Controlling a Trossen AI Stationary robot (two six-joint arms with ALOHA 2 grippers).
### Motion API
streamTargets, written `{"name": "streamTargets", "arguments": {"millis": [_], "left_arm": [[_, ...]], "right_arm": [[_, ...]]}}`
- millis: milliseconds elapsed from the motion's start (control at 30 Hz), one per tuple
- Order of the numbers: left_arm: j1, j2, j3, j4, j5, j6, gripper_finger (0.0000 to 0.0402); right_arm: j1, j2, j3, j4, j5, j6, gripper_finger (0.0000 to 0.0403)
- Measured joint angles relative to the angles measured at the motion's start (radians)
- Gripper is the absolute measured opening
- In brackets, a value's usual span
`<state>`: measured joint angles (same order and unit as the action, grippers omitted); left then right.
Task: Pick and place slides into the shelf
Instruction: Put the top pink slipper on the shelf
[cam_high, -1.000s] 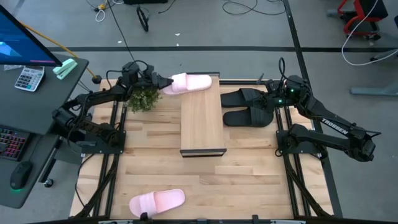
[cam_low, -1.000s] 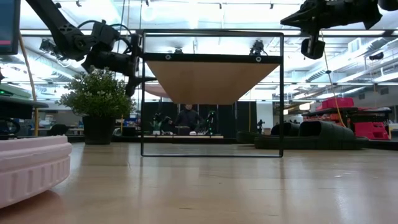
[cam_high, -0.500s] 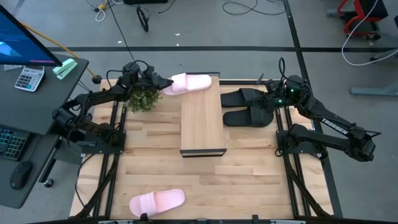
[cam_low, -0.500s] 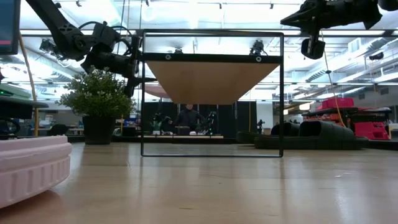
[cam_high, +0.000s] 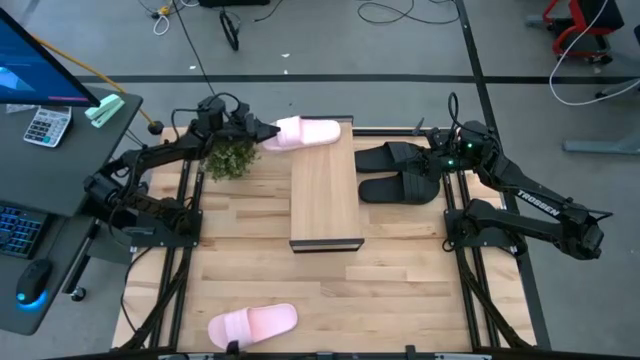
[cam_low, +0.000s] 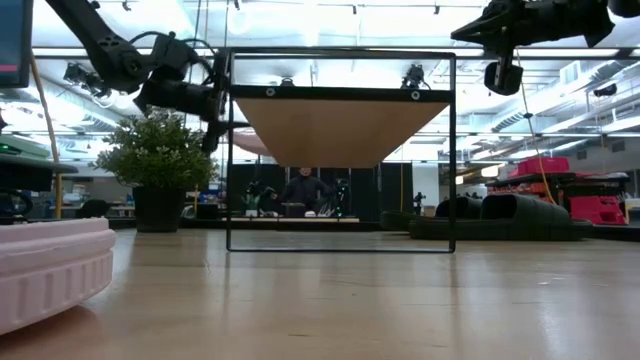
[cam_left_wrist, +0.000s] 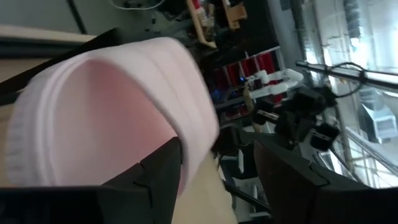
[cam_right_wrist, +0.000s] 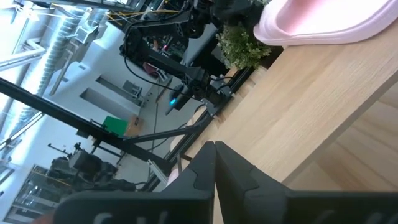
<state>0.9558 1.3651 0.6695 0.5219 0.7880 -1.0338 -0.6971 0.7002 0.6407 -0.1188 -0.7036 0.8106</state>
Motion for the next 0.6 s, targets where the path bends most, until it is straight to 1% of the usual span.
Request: {"name": "streamTargets", "arguments": {"millis": [67, 133, 300, 400, 600], "left_arm": [[0.0, 0.0, 0.027, -0.012, 0.015, 0.004, 0.0207], [0.001, 0.0, 0.061, -0.072, 0.025, 0.028, 0.0207], [-0.002, 0.001, 0.157, -0.412, 0.001, 0.207, 0.0206], [-0.014, 0.001, 0.196, -0.548, -0.048, 0.303, 0.0206], [-0.028, 0.002, 0.234, -0.559, -0.07, 0.32, 0.0212]], "right_arm": [[0.0, 0.0, 0.0, 0.0, 0.0, 0.0, 0.0013], [0.0, 0.0, 0.0, 0.0, 0.0, 0.0, 0.0012], [0.0, 0.0, 0.0, 0.0, 0.0, 0.0, 0.0014], [0.0, 0.0, 0.0, 0.0, 0.0, -0.006, 0.0014], [0.0, 0.0, 0.0, 0.0, 0.0, -0.008, 0.0012]]}}
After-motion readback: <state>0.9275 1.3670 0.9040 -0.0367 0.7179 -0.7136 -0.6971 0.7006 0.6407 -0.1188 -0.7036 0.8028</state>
